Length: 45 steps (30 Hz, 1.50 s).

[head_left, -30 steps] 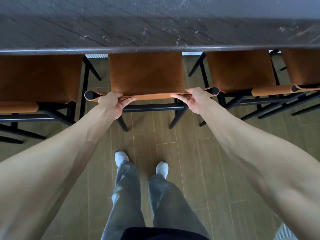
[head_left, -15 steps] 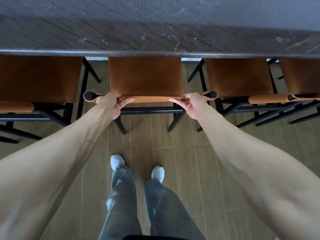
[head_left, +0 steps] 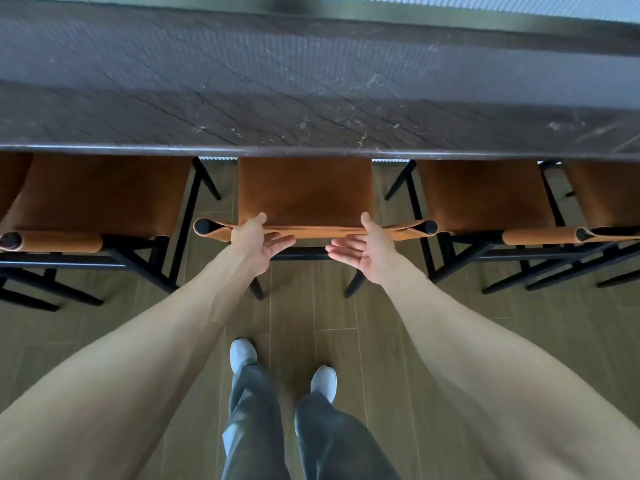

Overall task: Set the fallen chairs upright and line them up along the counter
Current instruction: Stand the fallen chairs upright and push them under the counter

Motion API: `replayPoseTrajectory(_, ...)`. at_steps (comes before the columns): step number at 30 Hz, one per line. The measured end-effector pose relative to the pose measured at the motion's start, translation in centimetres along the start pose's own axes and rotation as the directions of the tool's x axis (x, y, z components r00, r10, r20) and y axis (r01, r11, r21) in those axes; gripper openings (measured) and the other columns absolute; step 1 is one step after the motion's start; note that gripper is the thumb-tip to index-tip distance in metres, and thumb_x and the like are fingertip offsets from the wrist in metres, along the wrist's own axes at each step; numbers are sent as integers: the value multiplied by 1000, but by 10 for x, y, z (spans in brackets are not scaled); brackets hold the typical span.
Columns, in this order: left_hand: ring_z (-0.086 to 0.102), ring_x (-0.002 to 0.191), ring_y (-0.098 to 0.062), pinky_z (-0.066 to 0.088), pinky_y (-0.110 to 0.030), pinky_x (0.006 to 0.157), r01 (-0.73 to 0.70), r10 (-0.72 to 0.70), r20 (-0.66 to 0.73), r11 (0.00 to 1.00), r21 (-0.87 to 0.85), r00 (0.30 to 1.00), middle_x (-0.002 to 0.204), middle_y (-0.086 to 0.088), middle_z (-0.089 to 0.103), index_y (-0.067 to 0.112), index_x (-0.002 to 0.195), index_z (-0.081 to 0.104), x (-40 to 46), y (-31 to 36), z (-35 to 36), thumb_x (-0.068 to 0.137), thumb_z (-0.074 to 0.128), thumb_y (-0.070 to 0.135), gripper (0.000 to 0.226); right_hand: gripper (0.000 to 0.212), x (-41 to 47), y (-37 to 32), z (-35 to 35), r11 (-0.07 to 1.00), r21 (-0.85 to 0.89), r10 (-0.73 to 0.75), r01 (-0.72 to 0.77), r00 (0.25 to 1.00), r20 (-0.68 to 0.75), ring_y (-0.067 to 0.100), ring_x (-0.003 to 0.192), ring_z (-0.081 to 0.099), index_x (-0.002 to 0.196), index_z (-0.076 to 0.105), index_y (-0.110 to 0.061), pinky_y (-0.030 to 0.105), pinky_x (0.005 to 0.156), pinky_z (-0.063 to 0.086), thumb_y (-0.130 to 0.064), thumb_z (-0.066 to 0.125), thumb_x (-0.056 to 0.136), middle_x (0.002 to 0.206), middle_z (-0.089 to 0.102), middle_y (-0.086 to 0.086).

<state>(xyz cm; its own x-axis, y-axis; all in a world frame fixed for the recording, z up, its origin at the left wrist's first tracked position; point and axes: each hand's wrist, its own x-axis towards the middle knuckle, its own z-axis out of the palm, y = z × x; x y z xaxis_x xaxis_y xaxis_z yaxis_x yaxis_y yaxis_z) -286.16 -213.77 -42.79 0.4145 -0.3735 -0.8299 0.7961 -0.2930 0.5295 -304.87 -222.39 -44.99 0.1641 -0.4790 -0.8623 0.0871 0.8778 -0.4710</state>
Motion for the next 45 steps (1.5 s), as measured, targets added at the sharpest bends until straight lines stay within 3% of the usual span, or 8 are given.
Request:
replayPoseTrajectory(9,75,80,-41,63,-43,59,60,-56,-23,953,298,998,101,-30,71,-7,124,59,-11,8,-2,104,50,13,30,39,-17,-9,9,976,-217,-1,-12,998,-58,39,74,77,111,65,8,41,61,65,-29,55,105,89,77,26)
replayPoseTrajectory(14,77,76,-28,64,-42,75,-198,206,42,833,517,978,88,-14,77,1,103,73,-37,-1,14,105,47,35,43,45,-40,-6,34,941,-291,-204,175,977,-70,31,66,77,96,73,2,36,54,63,-37,52,105,73,77,16)
replayPoseTrajectory(18,68,107,-20,55,-40,99,-527,448,279,699,484,850,120,-6,70,9,127,65,-79,27,26,105,45,42,44,44,-75,-29,62,791,-292,-539,537,838,81,22,93,76,117,72,-5,31,82,62,-38,46,106,101,78,7)
replayPoseTrajectory(21,63,115,-20,51,-43,102,-654,548,357,612,444,756,128,-4,65,13,129,61,-107,58,18,106,42,42,42,47,-109,-53,79,707,-286,-614,647,762,207,22,115,66,134,62,-5,39,105,50,-38,43,107,126,69,9)
replayPoseTrajectory(24,63,115,-23,50,-45,102,-709,619,345,599,372,705,132,-8,63,13,131,60,-128,88,0,107,41,40,41,50,-145,-66,95,638,-262,-664,724,689,290,23,122,61,144,53,-6,38,108,46,-38,38,109,136,63,10)
replayPoseTrajectory(34,66,110,-22,54,-42,97,-826,770,301,517,224,563,124,-4,65,16,136,57,-181,153,-127,106,42,42,42,47,-232,-9,188,468,-231,-731,853,521,441,20,127,59,145,54,-10,33,108,44,-37,39,109,139,62,6)
replayPoseTrajectory(38,67,109,-21,55,-40,96,-848,809,258,484,215,528,122,-1,67,18,135,58,-189,185,-226,105,43,43,41,46,-263,57,262,454,-196,-725,869,489,485,19,124,60,143,55,-10,19,91,46,-37,42,108,137,64,5)
replayPoseTrajectory(45,66,110,-24,55,-45,97,-824,827,93,530,199,554,124,-6,66,17,134,58,-200,236,-376,107,40,38,38,44,-294,175,377,538,-163,-655,827,532,536,25,125,60,142,55,-5,41,111,44,-32,43,109,137,64,11)
